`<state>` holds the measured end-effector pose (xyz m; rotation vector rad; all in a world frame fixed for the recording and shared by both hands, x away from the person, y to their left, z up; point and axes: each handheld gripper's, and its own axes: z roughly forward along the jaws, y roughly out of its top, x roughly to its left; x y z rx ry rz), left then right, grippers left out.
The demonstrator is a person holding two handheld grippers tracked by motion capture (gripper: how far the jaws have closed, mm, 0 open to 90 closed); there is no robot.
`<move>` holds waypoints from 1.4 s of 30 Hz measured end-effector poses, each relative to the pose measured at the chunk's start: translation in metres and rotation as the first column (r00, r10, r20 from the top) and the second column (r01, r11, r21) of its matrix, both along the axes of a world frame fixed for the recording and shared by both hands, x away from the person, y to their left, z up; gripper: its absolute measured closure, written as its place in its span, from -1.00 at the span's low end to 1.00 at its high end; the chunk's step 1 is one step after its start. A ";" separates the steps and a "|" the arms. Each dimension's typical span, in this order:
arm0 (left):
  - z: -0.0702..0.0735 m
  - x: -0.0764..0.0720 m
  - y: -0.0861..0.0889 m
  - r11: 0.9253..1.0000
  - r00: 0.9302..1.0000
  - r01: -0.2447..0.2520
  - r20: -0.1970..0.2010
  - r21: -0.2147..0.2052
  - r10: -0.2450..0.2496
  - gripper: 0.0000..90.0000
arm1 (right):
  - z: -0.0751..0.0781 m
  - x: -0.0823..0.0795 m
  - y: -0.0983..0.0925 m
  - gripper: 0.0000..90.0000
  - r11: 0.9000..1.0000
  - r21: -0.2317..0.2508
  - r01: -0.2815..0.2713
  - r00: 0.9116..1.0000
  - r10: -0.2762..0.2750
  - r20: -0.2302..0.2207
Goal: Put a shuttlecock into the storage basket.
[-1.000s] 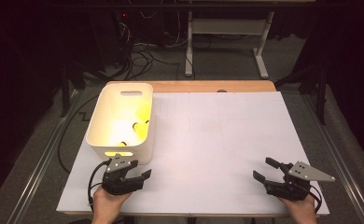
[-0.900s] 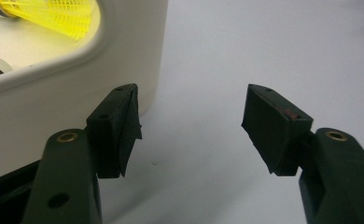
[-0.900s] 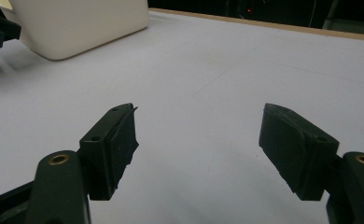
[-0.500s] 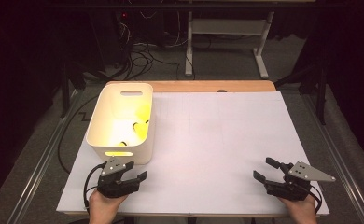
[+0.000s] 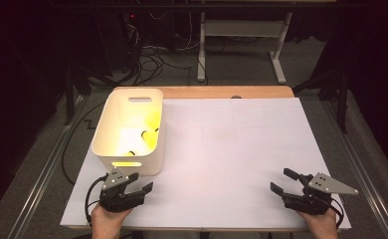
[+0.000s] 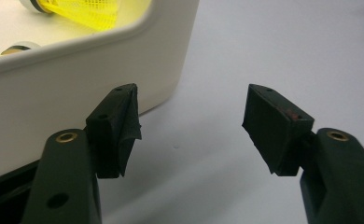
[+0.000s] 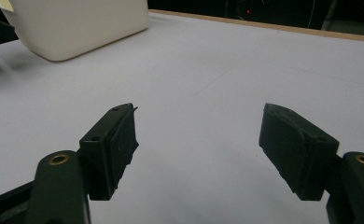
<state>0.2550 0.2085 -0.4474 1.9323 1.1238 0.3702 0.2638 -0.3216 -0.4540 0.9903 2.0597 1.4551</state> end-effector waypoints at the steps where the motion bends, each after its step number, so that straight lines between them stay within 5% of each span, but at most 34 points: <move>1: -0.001 0.000 0.001 1.000 1.000 -0.002 0.003 -0.003 0.002 -0.18 | 0.000 0.000 0.000 -0.38 1.000 0.001 0.000 1.000 0.000 0.000; 15: -0.009 -0.007 0.014 0.999 0.998 -0.038 0.045 -0.033 0.039 -0.18 | 0.001 -0.004 -0.002 -0.38 1.000 0.014 0.014 1.000 -0.014 0.004; 31: -0.012 -0.009 0.033 0.994 0.994 -0.090 0.052 -0.060 0.093 -0.18 | 0.003 -0.011 -0.003 -0.38 1.000 0.027 0.015 1.000 -0.015 0.006; 42: -0.015 -0.010 0.037 0.994 0.995 -0.082 0.048 -0.068 0.085 -0.17 | 0.002 -0.014 -0.007 -0.38 0.999 0.035 0.022 1.000 -0.022 -0.003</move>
